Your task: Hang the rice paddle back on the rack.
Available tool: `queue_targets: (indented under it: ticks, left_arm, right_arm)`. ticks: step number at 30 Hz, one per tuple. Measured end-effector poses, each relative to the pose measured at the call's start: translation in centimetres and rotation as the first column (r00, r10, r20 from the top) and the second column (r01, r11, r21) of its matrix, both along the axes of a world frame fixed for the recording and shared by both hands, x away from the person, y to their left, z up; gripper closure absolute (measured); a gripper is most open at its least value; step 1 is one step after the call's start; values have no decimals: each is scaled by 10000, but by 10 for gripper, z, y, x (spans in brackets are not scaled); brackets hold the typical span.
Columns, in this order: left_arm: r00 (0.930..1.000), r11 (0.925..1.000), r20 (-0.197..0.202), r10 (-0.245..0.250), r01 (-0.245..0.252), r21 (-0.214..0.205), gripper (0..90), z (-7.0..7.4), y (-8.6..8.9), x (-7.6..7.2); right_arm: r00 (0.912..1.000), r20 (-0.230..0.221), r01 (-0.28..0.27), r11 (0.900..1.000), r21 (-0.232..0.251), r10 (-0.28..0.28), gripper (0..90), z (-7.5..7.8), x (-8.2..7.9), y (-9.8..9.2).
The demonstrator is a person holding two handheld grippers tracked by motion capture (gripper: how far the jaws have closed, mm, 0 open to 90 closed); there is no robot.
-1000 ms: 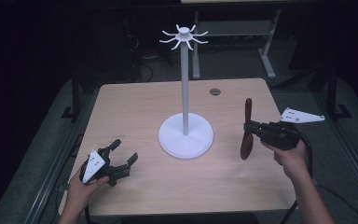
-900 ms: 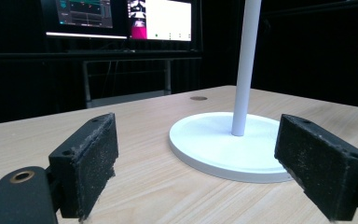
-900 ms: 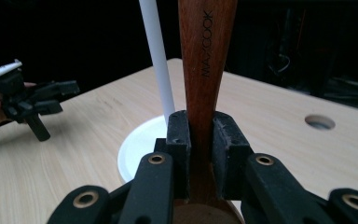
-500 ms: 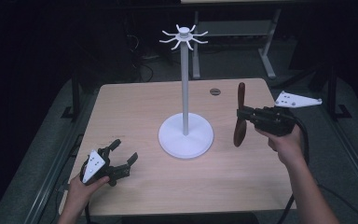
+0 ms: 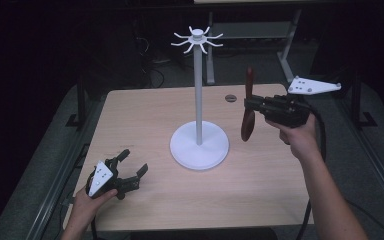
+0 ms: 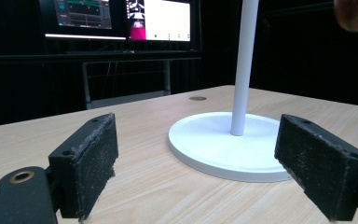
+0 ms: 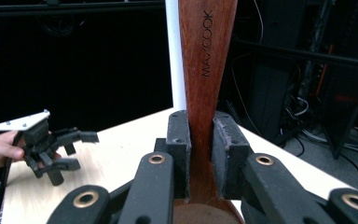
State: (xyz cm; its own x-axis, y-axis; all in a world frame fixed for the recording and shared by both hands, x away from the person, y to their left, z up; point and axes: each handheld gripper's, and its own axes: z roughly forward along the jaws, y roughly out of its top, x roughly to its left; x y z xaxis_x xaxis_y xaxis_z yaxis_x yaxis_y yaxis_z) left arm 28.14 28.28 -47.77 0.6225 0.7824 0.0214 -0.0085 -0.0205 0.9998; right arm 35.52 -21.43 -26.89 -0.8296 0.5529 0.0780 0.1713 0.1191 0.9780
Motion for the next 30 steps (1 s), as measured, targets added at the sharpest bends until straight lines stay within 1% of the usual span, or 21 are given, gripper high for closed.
queue_targets:
  ticks: [2,6,7,8,16,20,24,30]
  left_arm:
    - [10000,10000,21,13,-13,-95,128,0,-1,0]
    - [10000,10000,48,-6,6,-64,128,0,0,0]
    - [10000,10000,54,-14,14,-55,128,0,0,0]
    - [10000,10000,53,-13,14,-70,128,0,0,0]
    - [10000,10000,58,1,-1,-56,128,0,0,0]
    - [10000,9999,2,78,-78,-133,128,0,-1,0]
    - [10000,9999,14,52,-52,-99,128,0,-1,0]
    - [10000,10000,13,48,-48,-78,128,0,-1,0]
  right_arm:
    - [9999,84,-58,10000,-3,58,782,7,3,4]
    - [9996,248,-164,9999,29,164,782,21,8,12]
    - [9993,316,-210,9998,23,209,782,26,10,14]
    - [9993,316,-210,9998,23,209,782,26,10,14]
    - [9976,582,-388,9992,61,383,782,45,16,27]
    - [9967,667,-471,9989,75,465,782,51,21,34]
    - [9967,619,-530,9986,77,525,782,54,25,41]
    - [9969,589,-522,9986,-54,524,781,55,31,50]
